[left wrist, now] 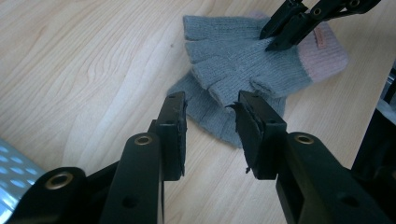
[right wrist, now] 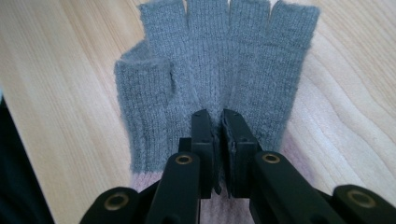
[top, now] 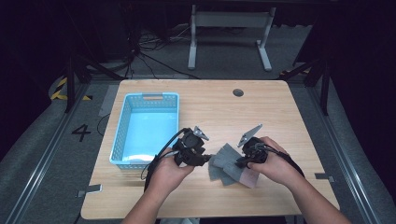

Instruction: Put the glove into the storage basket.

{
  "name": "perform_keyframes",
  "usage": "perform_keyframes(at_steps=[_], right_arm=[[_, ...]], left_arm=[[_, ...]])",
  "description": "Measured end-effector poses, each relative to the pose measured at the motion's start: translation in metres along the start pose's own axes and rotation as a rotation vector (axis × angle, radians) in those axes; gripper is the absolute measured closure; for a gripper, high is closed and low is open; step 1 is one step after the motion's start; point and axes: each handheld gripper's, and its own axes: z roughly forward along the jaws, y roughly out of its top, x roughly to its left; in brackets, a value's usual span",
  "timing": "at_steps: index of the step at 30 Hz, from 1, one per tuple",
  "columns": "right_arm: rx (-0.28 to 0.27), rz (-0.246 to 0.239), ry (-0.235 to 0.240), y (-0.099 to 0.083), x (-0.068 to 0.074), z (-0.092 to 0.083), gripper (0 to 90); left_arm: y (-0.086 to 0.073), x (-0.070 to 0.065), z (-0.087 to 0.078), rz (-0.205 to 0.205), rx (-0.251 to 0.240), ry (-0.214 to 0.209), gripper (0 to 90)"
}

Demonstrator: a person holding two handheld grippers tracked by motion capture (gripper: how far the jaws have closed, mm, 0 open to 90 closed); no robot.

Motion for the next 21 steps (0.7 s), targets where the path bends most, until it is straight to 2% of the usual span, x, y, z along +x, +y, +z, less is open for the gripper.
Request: perform_keyframes(at_steps=[4,9,11,14,18,21], right_arm=[[0.001,0.001,-0.004,-0.002,-0.001,0.008,83.9],[-0.038,0.015,-0.017,-0.007,0.003,0.011,76.7],[-0.076,0.027,-0.022,-0.010,0.006,0.006,74.6],[-0.167,0.047,-0.020,-0.019,0.005,-0.006,72.1],[-0.237,0.083,-0.055,-0.036,0.000,-0.023,70.9],[-0.268,0.116,-0.067,-0.051,-0.006,-0.032,70.4]], left_arm=[[-0.012,-0.005,0.007,-0.008,0.017,-0.015,64.5],[-0.024,-0.011,0.020,0.024,0.074,-0.016,70.6],[-0.024,-0.011,0.022,0.027,0.081,-0.018,73.2],[-0.024,-0.010,0.023,0.030,0.067,-0.023,75.4],[-0.023,-0.011,0.026,0.038,0.067,-0.018,76.5],[-0.023,-0.013,0.027,0.044,0.059,-0.010,75.1]])
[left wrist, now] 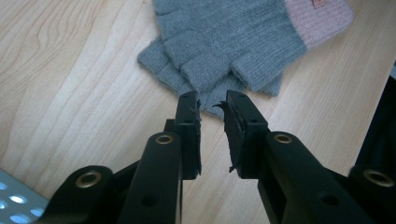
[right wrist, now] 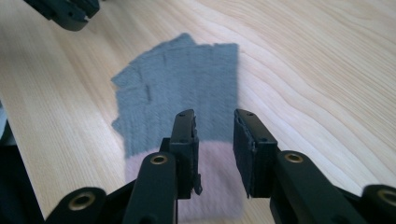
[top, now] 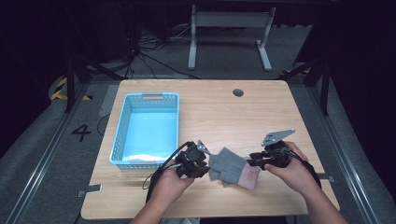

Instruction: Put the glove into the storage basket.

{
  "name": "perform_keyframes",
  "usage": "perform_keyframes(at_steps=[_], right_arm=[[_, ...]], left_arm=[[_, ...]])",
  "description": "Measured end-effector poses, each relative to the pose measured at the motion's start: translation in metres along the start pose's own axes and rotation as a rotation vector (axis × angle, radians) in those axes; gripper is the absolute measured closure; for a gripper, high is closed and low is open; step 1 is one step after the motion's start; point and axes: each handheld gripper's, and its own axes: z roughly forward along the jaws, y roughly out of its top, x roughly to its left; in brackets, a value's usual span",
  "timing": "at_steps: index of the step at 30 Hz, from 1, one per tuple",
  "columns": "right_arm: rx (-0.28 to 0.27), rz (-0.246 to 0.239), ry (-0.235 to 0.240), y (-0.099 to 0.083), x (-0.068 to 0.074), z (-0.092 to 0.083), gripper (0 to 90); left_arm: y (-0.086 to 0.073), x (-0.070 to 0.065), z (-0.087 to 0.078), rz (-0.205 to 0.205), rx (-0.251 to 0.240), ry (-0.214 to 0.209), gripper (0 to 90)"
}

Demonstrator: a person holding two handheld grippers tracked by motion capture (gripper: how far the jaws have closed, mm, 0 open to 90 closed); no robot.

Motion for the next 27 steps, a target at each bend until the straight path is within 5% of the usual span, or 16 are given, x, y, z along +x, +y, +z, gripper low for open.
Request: perform_keyframes(at_steps=[10,15,21,27], right_arm=[[-0.026,0.050,-0.049,-0.032,-0.017,-0.013,69.3],[0.037,0.054,-0.040,-0.039,-0.026,-0.013,70.6],[0.095,0.025,-0.062,-0.044,-0.029,-0.012,70.1],[0.129,0.013,-0.034,-0.047,-0.027,-0.009,69.2]], left_arm=[[0.002,-0.001,0.001,-0.006,-0.009,-0.002,70.5],[0.003,0.000,0.003,0.011,0.004,-0.012,71.7],[0.003,0.001,0.012,-0.014,0.014,-0.020,81.2],[0.006,0.002,0.025,-0.042,0.023,-0.022,74.3]])
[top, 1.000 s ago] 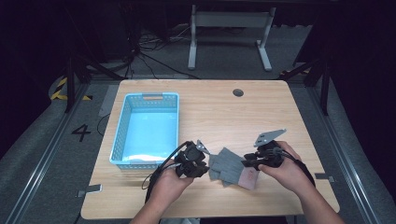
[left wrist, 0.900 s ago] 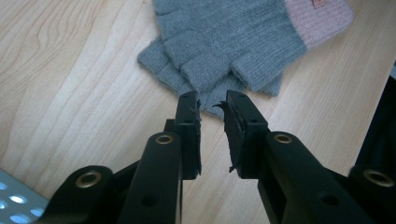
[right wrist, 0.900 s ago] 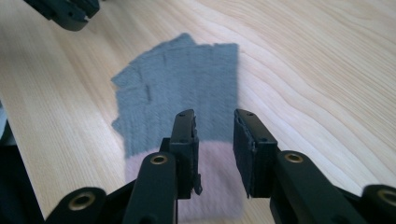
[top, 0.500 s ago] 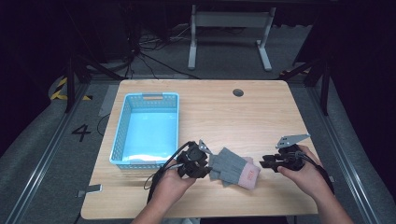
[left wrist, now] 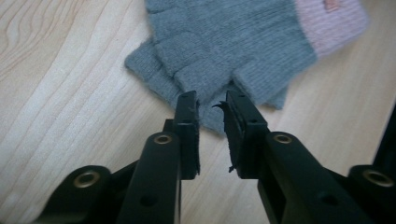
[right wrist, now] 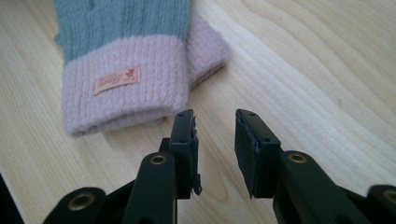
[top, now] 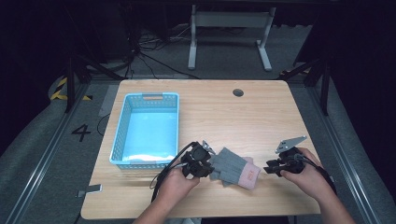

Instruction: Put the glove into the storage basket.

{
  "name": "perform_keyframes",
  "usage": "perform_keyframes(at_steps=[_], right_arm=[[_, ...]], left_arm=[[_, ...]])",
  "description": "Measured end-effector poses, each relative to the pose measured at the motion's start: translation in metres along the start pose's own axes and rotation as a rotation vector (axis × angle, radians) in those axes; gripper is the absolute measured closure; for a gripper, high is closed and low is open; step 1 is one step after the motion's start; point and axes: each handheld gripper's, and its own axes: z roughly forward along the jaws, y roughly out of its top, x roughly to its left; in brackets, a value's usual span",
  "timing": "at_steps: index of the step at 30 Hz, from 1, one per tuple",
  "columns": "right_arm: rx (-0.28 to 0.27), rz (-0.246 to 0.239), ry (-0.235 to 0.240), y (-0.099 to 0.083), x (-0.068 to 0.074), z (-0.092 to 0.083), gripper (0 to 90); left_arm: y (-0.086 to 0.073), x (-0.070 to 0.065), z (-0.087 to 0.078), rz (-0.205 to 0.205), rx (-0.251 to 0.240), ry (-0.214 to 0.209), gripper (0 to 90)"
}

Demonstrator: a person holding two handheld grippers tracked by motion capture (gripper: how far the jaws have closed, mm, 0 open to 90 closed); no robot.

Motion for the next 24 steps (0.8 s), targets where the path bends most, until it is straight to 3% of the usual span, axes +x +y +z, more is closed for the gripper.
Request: perform_keyframes(at_steps=[5,8,12,20,24], right_arm=[[0.006,-0.006,0.001,-0.002,0.003,0.000,69.1],[0.013,-0.009,0.005,-0.004,0.005,0.002,69.1],[0.022,-0.019,0.012,-0.005,0.007,0.005,69.2],[0.035,-0.035,0.011,-0.005,0.011,0.012,69.9],[0.034,-0.040,0.015,-0.003,0.014,0.016,70.4]], left_arm=[[0.001,0.004,0.013,-0.028,0.030,0.006,70.4],[0.002,0.004,0.018,-0.024,0.047,0.010,68.6],[0.004,0.004,0.025,-0.006,0.085,0.012,67.2],[0.006,0.003,0.028,0.019,0.109,0.009,66.8],[0.007,0.001,0.029,0.038,0.121,0.012,70.8]])
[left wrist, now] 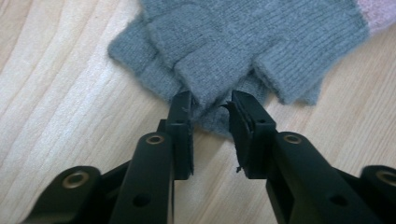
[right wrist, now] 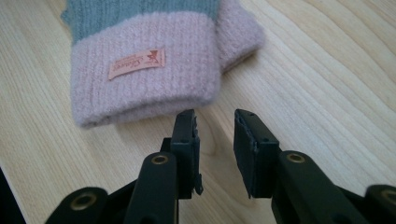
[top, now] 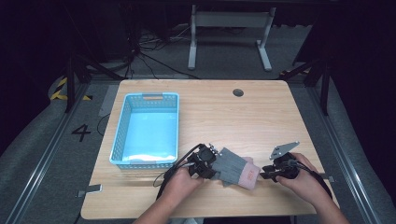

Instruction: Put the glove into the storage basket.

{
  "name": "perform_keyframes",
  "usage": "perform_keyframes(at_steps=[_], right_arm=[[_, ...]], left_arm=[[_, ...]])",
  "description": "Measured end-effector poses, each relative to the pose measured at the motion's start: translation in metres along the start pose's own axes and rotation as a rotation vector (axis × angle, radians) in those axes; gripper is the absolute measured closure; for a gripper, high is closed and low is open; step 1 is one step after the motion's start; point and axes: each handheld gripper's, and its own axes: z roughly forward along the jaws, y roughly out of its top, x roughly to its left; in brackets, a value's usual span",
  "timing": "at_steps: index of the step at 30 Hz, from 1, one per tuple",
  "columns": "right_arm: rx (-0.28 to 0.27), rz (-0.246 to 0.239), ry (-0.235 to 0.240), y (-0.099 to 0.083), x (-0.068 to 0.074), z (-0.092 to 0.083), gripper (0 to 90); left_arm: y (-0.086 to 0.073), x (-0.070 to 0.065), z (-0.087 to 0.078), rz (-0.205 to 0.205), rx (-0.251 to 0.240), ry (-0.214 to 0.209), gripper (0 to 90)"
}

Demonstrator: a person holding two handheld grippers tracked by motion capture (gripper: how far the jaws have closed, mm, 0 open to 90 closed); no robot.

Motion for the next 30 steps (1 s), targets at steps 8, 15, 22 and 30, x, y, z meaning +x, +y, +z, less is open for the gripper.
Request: perform_keyframes(at_steps=[8,15,22,30], right_arm=[[0.004,-0.016,-0.010,0.003,0.003,0.002,72.8],[-0.020,-0.025,0.001,0.004,0.004,0.001,72.8],[-0.013,-0.029,-0.015,0.008,0.009,0.003,79.5],[-0.043,0.015,-0.007,0.008,0.009,-0.006,86.9]], left_arm=[[0.003,-0.007,-0.006,0.036,-0.018,0.023,74.4],[0.005,-0.007,-0.002,0.033,0.000,0.035,79.1],[0.008,-0.012,-0.004,0.053,-0.018,0.061,86.7],[0.006,-0.018,-0.019,0.066,-0.039,0.057,88.3]])
